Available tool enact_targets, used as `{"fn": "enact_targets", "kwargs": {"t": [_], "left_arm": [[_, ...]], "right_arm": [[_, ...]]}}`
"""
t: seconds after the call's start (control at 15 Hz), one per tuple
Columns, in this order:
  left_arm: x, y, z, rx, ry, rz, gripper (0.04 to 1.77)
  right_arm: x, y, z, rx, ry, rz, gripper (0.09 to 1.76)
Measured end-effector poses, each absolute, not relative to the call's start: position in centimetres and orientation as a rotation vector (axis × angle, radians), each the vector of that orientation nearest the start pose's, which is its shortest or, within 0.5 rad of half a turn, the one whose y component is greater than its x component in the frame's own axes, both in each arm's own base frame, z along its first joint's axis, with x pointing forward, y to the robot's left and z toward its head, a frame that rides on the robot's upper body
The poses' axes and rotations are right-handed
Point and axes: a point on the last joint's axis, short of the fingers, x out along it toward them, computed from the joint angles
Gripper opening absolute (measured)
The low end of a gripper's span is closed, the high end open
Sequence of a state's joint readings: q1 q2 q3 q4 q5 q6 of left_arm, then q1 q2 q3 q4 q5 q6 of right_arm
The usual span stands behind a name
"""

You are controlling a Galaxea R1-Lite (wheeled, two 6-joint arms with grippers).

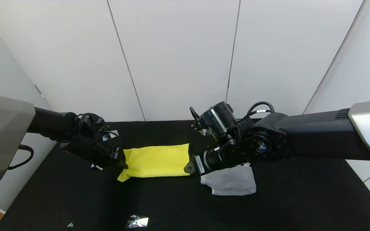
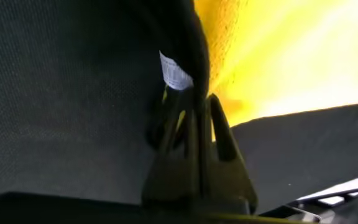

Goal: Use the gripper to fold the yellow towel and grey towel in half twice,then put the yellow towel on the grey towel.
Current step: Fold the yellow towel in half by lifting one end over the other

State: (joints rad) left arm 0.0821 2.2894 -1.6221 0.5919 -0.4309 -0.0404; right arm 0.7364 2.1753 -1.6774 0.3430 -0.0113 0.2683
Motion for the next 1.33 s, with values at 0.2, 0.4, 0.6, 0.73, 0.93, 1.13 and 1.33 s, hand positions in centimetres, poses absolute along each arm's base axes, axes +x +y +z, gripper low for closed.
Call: {"fn": "enact_targets", "kwargs": {"t": [0.2,0.4,0.6,0.73,0.93,1.13,1.33], "left_arm": [[41.1,2.4,8.3,-0.354,1.227,-0.277,0.11],[41.1,2.1,8.7,-0.332,1.219,-0.277,0.11],[40.9,1.6,9.2,-0.277,1.221,-0.254,0.11],[40.8,1.5,9.6,-0.196,1.213,-0.225,0.11],[40.5,1.4,10.7,-0.099,1.197,-0.199,0.11],[39.5,1.5,12.0,-0.002,1.238,-0.193,0.11],[39.1,1.7,13.3,0.084,1.245,-0.135,0.11]], "right_arm": [[31.8,28.7,15.3,-0.071,0.879,0.565,1.71],[31.8,28.7,15.3,-0.070,0.879,0.564,1.71],[31.8,28.7,15.3,-0.071,0.880,0.564,1.71],[31.8,28.7,15.3,-0.071,0.880,0.564,1.71],[31.7,28.8,15.3,-0.072,0.880,0.565,1.71],[31.7,28.8,15.3,-0.073,0.882,0.566,1.71],[31.6,28.8,15.3,-0.073,0.881,0.567,1.71]]}}
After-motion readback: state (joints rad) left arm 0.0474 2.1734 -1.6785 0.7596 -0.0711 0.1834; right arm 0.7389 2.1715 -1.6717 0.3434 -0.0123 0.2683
